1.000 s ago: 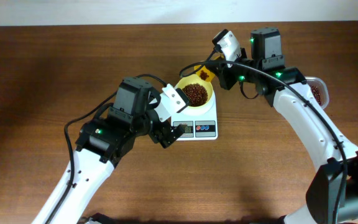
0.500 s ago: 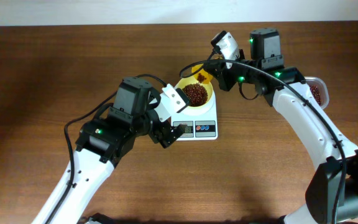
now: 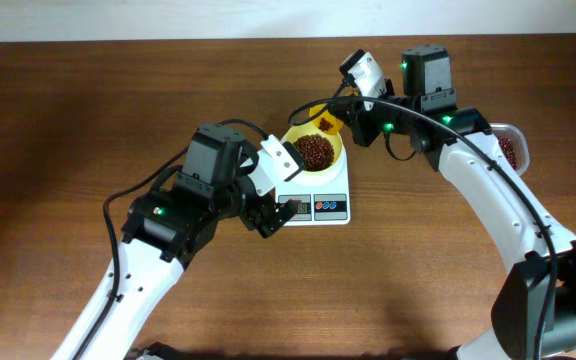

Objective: Scoop item into bowl and weigh 50g on scale
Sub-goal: 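Tilt the scoop with the right gripper, trickling beans into the bowl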

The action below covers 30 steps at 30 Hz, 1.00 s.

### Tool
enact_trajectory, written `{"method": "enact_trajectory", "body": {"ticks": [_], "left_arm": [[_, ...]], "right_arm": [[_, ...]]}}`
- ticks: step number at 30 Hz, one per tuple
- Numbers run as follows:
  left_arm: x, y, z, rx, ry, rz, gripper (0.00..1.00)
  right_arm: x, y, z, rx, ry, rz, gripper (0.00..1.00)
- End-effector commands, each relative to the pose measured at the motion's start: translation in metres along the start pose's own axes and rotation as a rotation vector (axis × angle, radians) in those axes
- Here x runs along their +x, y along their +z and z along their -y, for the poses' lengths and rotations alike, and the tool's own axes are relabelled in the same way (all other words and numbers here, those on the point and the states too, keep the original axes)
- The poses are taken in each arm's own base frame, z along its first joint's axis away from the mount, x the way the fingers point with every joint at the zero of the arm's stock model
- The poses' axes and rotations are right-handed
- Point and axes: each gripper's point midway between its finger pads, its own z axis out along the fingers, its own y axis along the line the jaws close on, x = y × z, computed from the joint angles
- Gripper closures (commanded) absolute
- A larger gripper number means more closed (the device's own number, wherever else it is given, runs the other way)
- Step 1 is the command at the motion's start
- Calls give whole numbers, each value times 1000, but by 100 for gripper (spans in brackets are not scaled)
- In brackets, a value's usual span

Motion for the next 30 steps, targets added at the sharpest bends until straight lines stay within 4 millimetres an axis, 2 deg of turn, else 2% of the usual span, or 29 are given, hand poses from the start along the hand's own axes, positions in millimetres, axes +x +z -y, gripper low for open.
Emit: {"method": "enact_trajectory", "body": {"ticks": [1,20,24,27,30], "left_arm": [[-1,-2,3,10,11,8,1],[-1,-2,3,10,11,8,1],[-1,-2,3,10,11,8,1],[-1,-2,3,10,11,8,1],[-1,-2,3,10,11,8,1]], "right_arm": [[5,7,-1,-8,-2,-15,96],[7,8,2,8,-32,-25,96],[10,8,-4,-23,6,-32,96],[7,8,2,6,-30,-22,96],[6,8,-4,-29,-6,-17,96]]}}
